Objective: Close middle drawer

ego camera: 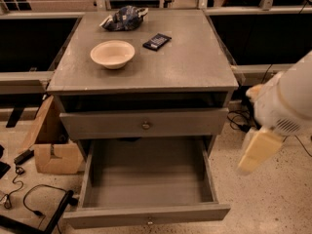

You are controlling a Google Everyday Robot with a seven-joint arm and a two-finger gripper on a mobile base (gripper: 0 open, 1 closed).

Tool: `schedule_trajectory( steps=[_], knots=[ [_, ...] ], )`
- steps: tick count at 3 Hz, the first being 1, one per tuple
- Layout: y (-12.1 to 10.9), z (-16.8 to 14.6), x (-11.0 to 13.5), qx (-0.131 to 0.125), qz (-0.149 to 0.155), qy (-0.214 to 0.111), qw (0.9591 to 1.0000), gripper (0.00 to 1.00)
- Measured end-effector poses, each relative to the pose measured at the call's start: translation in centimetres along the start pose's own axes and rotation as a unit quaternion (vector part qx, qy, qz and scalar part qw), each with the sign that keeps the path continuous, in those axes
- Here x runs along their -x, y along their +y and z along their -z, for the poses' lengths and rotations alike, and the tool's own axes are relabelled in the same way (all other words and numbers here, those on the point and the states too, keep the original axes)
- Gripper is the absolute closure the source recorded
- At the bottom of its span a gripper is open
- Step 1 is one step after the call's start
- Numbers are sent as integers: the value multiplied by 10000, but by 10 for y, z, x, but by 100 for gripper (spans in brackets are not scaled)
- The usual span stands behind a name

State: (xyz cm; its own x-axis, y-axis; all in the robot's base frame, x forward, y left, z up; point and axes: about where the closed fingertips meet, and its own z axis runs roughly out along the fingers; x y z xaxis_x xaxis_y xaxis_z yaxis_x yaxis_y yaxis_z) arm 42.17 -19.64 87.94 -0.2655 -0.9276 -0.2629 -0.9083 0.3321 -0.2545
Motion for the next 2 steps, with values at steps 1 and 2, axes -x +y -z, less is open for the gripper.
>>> schedule_trajectory(
  steps=[1,2],
  knots=[
    [31,-72,-20,253,-408,90,9988,19],
    [64,-135,-41,644,-829,168,9943,42]
  ],
)
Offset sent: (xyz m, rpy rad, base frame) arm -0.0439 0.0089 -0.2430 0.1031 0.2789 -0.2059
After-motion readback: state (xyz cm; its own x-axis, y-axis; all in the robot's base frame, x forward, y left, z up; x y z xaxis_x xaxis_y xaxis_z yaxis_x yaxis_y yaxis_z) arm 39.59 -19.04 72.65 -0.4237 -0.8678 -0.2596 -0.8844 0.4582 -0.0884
